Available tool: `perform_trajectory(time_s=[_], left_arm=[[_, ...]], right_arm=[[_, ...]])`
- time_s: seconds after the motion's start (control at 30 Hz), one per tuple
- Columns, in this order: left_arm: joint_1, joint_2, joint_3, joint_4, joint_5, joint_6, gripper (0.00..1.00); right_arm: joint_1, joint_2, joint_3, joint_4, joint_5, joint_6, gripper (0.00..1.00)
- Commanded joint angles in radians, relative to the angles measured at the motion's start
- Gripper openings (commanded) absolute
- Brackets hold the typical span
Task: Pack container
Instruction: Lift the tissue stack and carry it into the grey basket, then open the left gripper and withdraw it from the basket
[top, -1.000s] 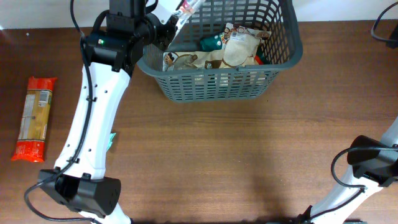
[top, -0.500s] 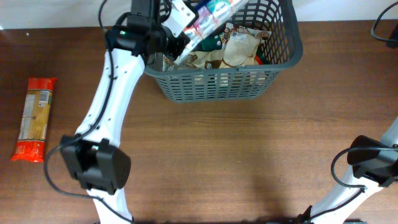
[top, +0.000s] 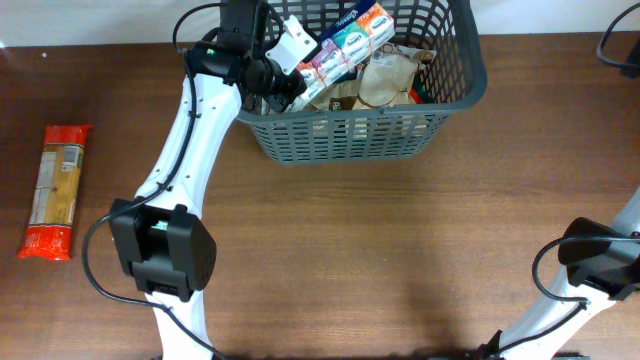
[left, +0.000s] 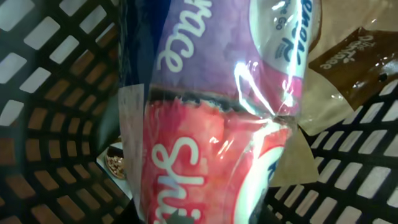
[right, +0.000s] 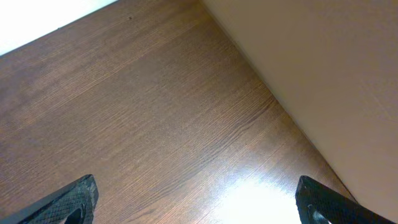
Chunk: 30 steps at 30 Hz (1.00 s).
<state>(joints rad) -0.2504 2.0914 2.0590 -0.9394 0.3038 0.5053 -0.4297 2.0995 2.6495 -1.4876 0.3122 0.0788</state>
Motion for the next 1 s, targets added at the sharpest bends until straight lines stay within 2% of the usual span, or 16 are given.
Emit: perform_trajectory(time_s=[0.0,0.37,0.43,0.47,0.5,0.6,0.7,0.77,0.87,0.93,0.97], left_arm=[[0.004,-0.008,0.021,-0.019,0.033,0.016,0.02],[0.004,0.005,0.021,-0.06,0.032,0.016,0.03],[0.004,0.005,0.021,-0.06,0.031,0.016,0.13],[0.004,0.005,0.021,-0.06,0.03,0.016,0.21],[0.004,0.005,0.021,-0.06,0.03,0.016,0.35],[0.004,0.005,0.021,-0.059,0.03,0.016,0.43],[0.004,0.005,0.021,-0.055,0.03,0.016,0.46],[0.004,0.005,0.021,-0.045,0.03,0.016,0.67],[0.004,0.005,0.021,-0.025,0.03,0.016,0.75],[0.004,0.005,0.021,-0.01,0.03,0.016,0.93],[0.004,0.005,0.021,-0.003,0.03,0.016,0.95]], right_arm=[[-0.003,-0.011,0.002,0.003,0.002,0.008,0.99],[-0.003,-0.011,0.002,0.003,0.002,0.008,0.99],[-0.003,-0.011,0.002,0.003,0.002,0.008,0.99],[-0.003,-0.011,0.002,0.003,0.002,0.008,0.99],[-0.003,-0.011,0.002,0.003,0.002,0.008,0.99],[-0.003,-0.011,0.002,0.003,0.002,0.008,0.99],[-0.003,-0.011,0.002,0.003,0.002,0.008,0.99],[-0.003,-0.011,0.002,0.003,0.002,0.008,0.99],[-0.003,-0.011,0.002,0.003,0.002,0.008,0.99],[-0.003,-0.011,0.002,0.003,0.002,0.008,0.99],[-0.003,-0.011,0.002,0.003,0.002,0.008,0.99]])
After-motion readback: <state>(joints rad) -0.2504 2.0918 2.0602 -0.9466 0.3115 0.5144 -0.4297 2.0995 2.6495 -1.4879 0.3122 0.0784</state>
